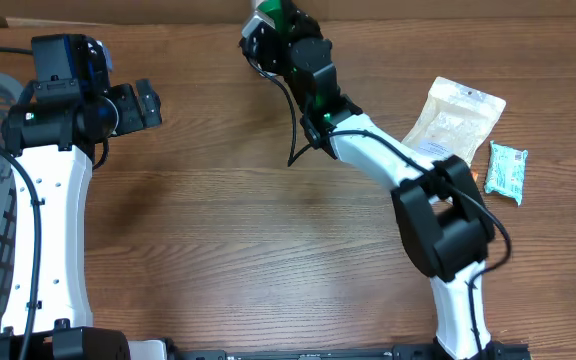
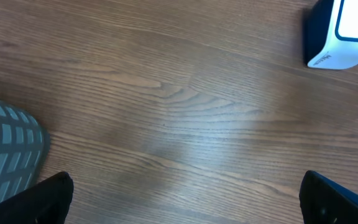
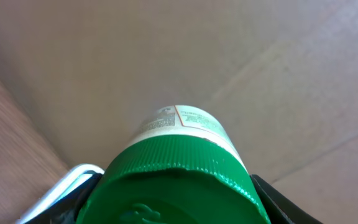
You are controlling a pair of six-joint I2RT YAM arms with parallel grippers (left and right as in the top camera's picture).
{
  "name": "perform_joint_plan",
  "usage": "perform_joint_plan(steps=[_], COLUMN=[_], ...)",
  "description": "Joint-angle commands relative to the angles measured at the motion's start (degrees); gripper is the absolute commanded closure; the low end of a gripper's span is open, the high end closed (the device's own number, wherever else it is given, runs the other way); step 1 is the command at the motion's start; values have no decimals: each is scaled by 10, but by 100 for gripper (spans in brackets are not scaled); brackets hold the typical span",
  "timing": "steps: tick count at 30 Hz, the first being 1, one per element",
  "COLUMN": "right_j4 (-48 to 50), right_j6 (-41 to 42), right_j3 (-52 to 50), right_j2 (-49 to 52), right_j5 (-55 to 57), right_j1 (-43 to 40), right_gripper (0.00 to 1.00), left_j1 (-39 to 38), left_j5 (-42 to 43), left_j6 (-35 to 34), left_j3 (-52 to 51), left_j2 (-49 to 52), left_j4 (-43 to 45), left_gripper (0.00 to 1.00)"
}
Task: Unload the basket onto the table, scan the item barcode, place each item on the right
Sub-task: 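Hold the jar's label under the white scanner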
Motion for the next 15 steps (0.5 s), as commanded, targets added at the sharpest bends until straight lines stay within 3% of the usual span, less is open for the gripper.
perform_joint_plan(steps=[1,15], right_j4=[65,81], right_j6=[-80,-161], right_j3=[12,17], right_j2=[39,95], right_j5=[7,-49], right_j1=[-19,-26], right_gripper=[46,46], left_j1=[2,2], left_j5=[-7,-7], left_j6=[9,9], left_j3=[7,7], left_j2=[-2,-2], left_j4=[1,1], left_gripper=[0,0])
